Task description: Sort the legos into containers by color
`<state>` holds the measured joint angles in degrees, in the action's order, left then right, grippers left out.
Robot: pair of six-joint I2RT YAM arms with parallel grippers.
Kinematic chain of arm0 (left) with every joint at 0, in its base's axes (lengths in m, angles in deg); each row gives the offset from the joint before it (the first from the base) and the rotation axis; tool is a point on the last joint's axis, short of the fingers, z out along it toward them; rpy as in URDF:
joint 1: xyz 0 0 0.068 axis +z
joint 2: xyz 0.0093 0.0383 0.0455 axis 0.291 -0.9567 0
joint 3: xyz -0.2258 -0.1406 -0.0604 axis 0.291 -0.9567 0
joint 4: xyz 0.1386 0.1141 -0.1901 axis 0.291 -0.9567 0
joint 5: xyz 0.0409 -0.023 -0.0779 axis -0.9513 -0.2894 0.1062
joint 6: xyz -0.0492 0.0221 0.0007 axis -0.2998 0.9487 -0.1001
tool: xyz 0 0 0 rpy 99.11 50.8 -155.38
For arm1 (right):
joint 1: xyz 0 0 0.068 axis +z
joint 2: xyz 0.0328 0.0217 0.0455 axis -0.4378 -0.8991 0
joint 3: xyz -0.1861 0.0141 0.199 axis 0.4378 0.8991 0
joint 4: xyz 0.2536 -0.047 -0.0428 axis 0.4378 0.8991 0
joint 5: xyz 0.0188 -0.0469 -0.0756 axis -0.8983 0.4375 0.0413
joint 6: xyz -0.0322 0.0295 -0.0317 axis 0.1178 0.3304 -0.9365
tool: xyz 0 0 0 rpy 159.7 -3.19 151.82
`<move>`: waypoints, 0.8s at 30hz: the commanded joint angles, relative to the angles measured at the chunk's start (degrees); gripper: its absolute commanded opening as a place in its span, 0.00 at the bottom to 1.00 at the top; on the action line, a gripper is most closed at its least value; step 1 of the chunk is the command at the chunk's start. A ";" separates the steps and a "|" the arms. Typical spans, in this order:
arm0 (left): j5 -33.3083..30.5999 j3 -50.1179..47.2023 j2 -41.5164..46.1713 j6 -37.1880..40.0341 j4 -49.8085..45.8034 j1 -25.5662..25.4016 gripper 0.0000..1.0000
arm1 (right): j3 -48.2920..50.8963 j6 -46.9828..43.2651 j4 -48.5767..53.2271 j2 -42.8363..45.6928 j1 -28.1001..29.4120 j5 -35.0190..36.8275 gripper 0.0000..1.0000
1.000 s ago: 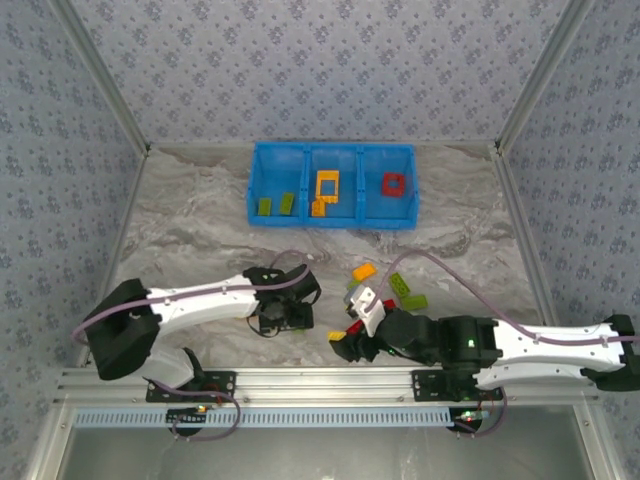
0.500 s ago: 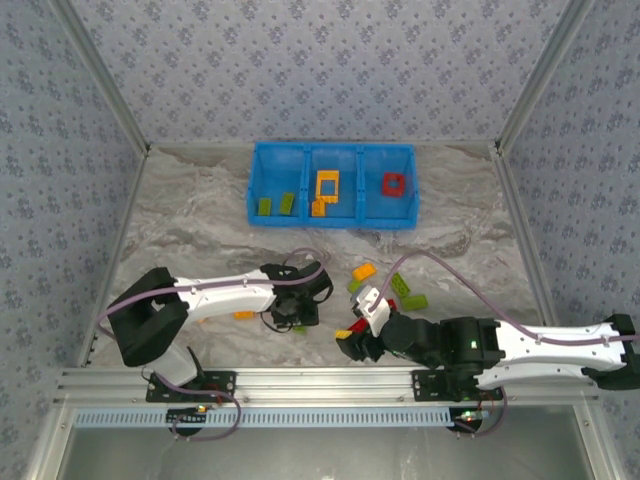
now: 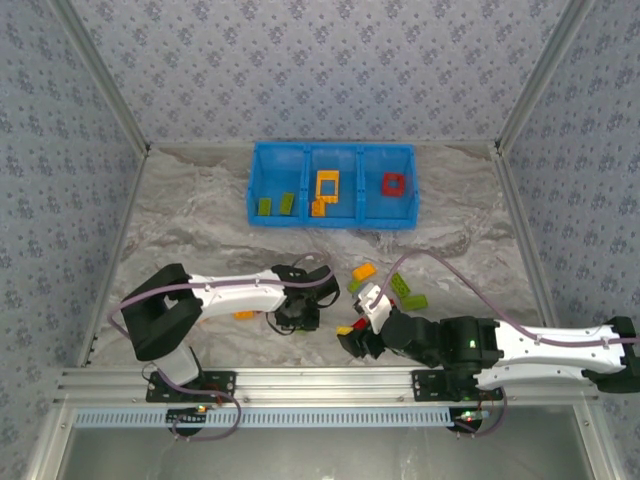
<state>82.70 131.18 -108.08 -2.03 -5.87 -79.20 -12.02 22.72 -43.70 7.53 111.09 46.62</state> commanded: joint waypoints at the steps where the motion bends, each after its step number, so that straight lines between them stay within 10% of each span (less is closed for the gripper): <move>1: -2.86 2.82 1.38 0.82 -3.52 -0.30 0.23 | 0.19 0.63 0.02 0.54 -0.42 0.95 0.70; 5: -5.41 7.49 4.28 3.92 -8.96 2.36 0.23 | -1.12 -1.23 -1.77 -0.19 -2.07 0.18 0.70; 11: -4.34 18.08 8.30 16.69 -13.61 19.46 0.24 | -6.30 -6.53 -9.81 -6.89 -10.80 -0.74 0.70; 24: -0.50 48.94 -18.53 34.41 -11.84 39.48 0.23 | -22.43 -9.75 -21.64 -31.74 -20.18 1.64 0.70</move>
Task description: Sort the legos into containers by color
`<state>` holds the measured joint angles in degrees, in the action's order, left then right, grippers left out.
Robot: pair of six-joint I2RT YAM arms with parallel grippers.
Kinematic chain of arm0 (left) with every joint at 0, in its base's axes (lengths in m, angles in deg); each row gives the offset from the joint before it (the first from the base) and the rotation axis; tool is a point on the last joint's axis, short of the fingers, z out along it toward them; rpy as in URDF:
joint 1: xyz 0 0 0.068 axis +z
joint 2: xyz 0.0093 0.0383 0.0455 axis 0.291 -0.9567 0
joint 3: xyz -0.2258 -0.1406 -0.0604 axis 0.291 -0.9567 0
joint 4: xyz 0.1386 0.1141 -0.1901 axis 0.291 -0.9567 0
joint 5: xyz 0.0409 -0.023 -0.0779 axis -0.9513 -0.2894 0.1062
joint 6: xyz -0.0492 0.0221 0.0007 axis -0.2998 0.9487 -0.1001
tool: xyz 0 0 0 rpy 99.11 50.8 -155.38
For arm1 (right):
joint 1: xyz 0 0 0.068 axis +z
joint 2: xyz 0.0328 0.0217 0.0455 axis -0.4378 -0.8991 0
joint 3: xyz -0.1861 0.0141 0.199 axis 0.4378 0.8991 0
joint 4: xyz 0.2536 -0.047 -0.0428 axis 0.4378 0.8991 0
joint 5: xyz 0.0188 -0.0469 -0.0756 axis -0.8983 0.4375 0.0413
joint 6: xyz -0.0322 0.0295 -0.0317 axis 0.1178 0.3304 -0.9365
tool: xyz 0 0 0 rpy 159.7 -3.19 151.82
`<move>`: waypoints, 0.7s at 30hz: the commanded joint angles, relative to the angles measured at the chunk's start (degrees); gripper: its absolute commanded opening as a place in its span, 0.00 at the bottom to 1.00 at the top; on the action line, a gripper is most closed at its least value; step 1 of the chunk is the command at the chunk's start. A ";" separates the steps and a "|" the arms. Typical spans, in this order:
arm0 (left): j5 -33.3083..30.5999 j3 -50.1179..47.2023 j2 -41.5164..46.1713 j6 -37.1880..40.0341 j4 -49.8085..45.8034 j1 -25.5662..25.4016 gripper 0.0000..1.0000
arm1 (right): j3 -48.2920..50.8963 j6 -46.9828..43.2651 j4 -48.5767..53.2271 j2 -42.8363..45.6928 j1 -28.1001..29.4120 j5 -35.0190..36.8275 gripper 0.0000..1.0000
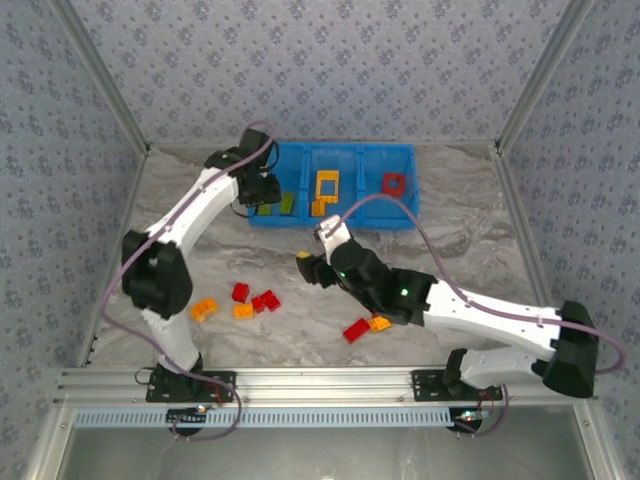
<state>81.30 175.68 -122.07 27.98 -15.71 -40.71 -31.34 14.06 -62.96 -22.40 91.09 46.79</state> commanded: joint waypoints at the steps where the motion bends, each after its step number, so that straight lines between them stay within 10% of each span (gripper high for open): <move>1: 0.79 6.40 -6.79 4.43 -2.42 1.39 0.23 | -3.42 -0.85 -2.54 -2.51 -0.25 1.47 0.70; 21: 0.19 20.07 -24.31 6.01 -4.43 2.96 0.37 | -0.44 3.13 -2.42 -2.70 -0.90 -0.50 0.70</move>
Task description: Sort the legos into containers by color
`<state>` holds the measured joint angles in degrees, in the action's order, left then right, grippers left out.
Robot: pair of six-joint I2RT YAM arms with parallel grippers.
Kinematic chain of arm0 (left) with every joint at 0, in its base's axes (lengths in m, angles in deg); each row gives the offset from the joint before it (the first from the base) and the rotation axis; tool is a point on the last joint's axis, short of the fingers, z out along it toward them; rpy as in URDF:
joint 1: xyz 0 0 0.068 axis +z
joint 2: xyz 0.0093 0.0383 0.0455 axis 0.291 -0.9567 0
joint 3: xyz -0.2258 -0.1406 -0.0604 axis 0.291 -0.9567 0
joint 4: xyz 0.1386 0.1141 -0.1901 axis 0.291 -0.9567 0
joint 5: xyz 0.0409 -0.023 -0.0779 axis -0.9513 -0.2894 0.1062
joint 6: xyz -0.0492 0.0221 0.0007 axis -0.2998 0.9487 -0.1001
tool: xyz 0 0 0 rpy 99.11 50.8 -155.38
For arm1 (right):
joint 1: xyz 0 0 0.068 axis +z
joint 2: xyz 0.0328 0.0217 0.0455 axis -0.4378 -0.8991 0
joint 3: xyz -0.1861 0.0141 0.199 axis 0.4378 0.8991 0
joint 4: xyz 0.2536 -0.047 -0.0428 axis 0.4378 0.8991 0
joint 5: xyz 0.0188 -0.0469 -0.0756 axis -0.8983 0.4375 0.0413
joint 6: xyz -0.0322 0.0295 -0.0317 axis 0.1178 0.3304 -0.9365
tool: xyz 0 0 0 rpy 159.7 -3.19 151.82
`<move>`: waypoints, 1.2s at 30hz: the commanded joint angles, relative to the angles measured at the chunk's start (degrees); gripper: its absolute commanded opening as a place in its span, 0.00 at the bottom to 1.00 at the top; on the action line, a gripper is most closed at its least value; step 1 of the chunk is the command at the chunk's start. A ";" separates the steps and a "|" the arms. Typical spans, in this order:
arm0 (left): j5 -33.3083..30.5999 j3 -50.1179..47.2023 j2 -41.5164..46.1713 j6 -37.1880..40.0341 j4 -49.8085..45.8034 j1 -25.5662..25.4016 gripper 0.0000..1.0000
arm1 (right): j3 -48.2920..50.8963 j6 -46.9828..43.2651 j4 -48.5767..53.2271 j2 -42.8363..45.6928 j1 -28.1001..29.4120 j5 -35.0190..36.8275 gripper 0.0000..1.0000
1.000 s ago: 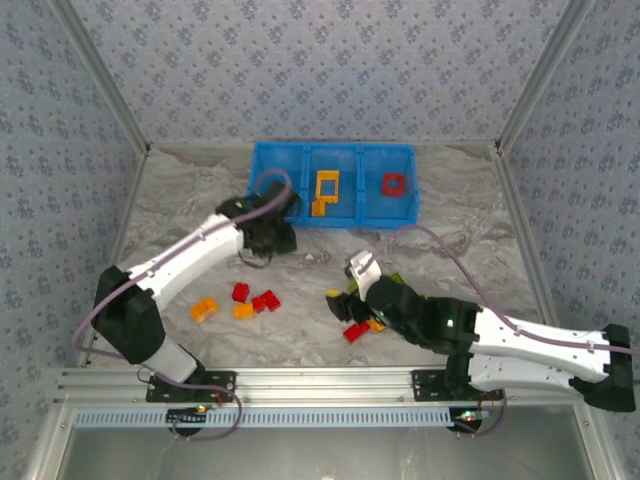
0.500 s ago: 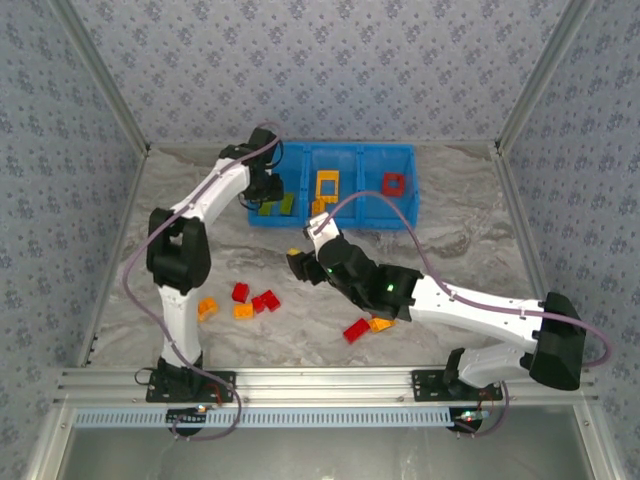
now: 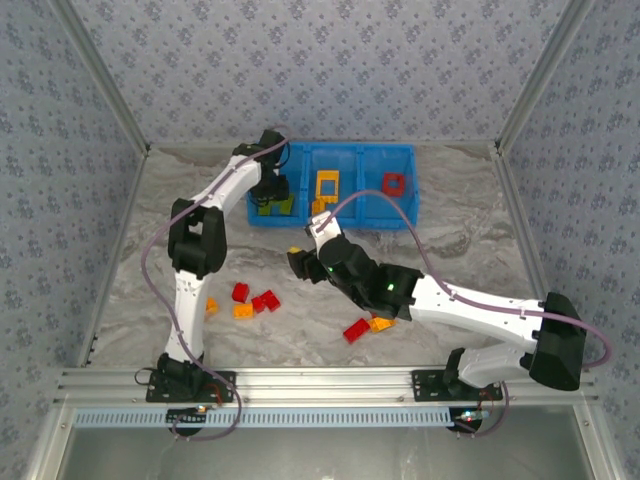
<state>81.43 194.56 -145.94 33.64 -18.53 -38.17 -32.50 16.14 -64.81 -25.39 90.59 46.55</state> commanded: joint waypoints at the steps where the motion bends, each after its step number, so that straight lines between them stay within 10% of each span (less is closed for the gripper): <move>1: 0.18 1.34 -0.32 0.35 -1.90 0.45 0.42 | 0.83 1.10 -0.34 0.34 -0.38 -0.31 0.70; 12: 0.20 0.33 11.84 -1.69 -4.28 -0.10 0.56 | 2.49 0.94 2.73 1.78 -0.52 -0.21 0.70; 20: -0.48 -20.08 37.61 -6.29 -1.36 -2.91 0.61 | 2.84 -2.08 6.60 -1.35 -0.11 -8.81 0.72; 27: -4.30 -45.24 70.45 -14.48 -4.43 -4.46 0.69 | -7.68 -7.08 9.62 -17.16 2.53 -20.32 0.75; 36: -0.79 -52.97 95.07 -20.04 -23.24 -3.95 0.74 | -33.77 -8.00 22.17 -41.79 2.37 -23.42 0.80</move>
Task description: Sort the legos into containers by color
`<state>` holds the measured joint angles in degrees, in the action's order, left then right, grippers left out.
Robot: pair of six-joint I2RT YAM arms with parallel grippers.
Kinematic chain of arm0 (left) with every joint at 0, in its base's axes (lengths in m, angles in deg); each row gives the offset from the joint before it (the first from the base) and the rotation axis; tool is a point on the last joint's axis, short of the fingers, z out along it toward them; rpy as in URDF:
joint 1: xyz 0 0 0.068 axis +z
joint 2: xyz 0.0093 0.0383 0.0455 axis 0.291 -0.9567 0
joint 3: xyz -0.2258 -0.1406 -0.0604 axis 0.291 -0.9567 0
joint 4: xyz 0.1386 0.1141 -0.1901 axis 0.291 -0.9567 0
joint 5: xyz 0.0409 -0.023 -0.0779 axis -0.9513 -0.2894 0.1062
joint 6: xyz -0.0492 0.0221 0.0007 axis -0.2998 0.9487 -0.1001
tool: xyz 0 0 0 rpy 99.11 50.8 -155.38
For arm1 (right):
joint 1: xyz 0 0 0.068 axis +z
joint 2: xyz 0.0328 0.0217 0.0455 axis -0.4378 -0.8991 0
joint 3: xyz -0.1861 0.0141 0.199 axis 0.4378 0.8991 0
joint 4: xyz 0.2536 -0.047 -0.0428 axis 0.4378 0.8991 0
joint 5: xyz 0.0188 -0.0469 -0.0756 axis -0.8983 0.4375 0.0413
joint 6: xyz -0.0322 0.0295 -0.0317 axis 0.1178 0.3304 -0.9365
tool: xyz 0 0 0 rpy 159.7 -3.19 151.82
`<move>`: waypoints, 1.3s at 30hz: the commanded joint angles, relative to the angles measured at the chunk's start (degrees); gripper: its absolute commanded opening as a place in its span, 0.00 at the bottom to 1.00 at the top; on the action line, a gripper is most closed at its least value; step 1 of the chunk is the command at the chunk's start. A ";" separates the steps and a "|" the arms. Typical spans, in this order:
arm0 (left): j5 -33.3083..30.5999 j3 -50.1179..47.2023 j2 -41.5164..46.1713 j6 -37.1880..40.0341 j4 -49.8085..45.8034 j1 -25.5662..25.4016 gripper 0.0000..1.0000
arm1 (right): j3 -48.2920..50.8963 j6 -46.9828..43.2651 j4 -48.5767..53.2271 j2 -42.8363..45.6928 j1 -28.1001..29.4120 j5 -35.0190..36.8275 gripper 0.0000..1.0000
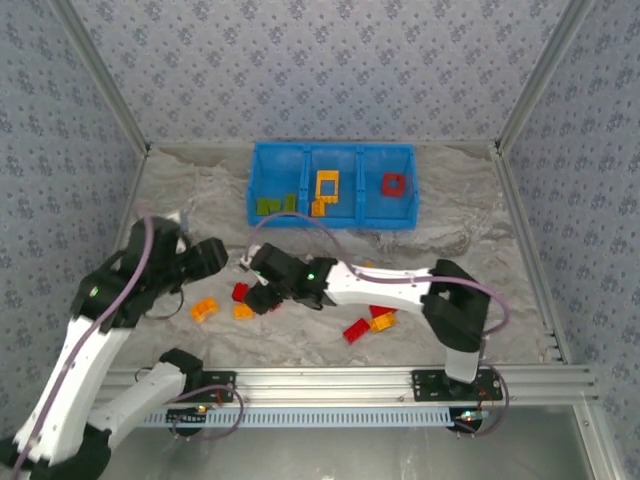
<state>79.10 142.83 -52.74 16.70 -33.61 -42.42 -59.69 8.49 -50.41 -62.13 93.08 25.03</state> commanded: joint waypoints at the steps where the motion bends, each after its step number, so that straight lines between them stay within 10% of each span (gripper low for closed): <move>1: 1.52 -1.23 3.55 -3.45 -9.45 0.27 0.74 | -9.31 0.71 9.77 -7.28 -0.23 -1.40 0.81; 20: 1.63 -1.18 6.63 -4.30 -11.00 0.27 0.76 | -28.94 4.89 21.26 -24.67 -0.21 2.86 0.85; 39: 3.62 -2.95 6.28 -5.00 -8.38 0.27 0.76 | -28.21 7.60 18.66 -25.83 -3.92 0.13 0.62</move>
<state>81.67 140.14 -46.01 12.38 -42.99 -42.42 -86.72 15.42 -31.79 -86.68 89.19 25.99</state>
